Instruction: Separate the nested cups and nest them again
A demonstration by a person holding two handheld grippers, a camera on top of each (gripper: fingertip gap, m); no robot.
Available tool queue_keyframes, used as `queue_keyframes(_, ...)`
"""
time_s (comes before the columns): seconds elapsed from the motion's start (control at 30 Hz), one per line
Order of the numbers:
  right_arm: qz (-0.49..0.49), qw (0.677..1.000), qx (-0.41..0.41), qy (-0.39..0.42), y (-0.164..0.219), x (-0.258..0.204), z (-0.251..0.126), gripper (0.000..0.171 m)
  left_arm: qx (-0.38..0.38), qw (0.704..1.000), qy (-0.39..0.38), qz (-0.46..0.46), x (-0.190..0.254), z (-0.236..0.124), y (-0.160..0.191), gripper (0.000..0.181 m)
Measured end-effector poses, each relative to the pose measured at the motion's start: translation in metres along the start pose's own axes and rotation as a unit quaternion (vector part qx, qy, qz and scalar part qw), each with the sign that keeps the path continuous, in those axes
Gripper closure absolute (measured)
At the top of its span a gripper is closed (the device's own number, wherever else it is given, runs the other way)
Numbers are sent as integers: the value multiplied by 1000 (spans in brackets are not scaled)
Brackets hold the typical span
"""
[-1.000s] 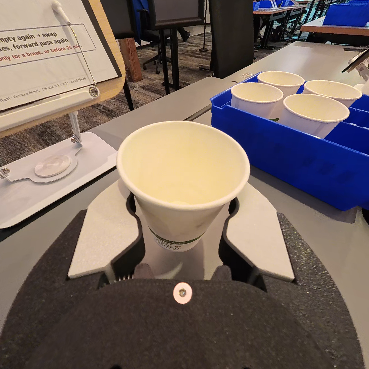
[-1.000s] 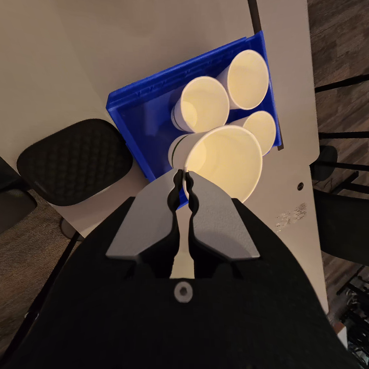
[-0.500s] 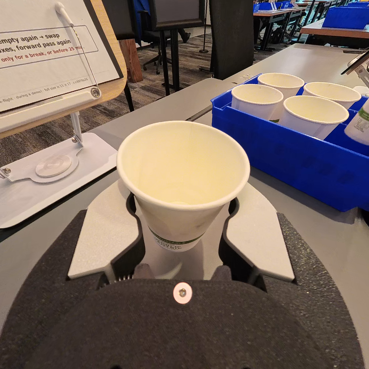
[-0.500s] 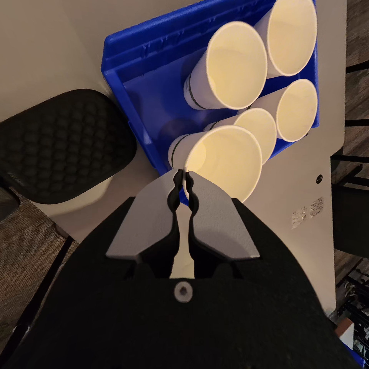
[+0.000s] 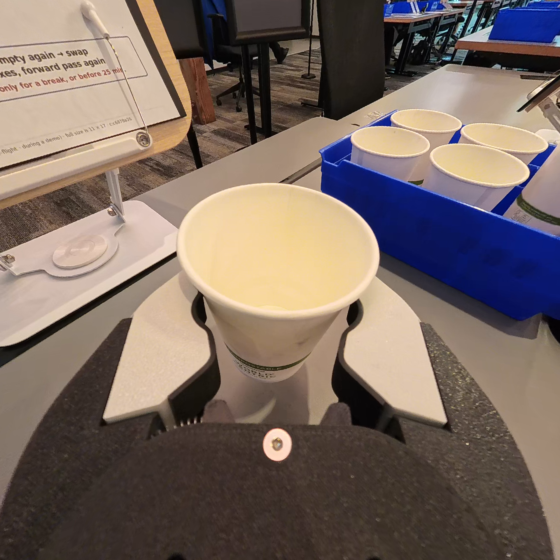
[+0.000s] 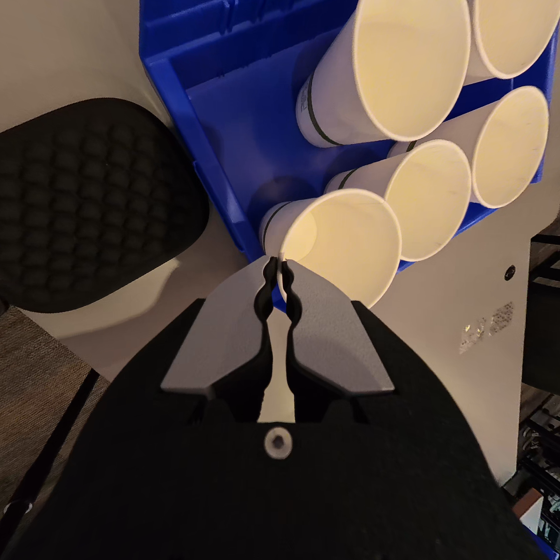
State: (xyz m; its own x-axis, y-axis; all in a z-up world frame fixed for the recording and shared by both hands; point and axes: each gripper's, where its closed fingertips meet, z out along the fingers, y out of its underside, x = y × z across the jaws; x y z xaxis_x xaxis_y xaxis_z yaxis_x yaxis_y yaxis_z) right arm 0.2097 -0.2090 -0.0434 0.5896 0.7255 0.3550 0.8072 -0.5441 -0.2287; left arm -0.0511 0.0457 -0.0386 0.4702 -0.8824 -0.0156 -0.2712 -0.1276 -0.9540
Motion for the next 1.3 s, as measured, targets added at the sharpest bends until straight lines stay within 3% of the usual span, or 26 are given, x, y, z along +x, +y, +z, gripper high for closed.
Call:
queue_keyframes(0.57,32,999,2,-40,3,1,18,168,-2,1000,2,2,2,1,1,89)
queue_keyframes(1.3,30,998,-30,-54,7,2,14,166,4,1000,5,0,3,-1,-4,89)
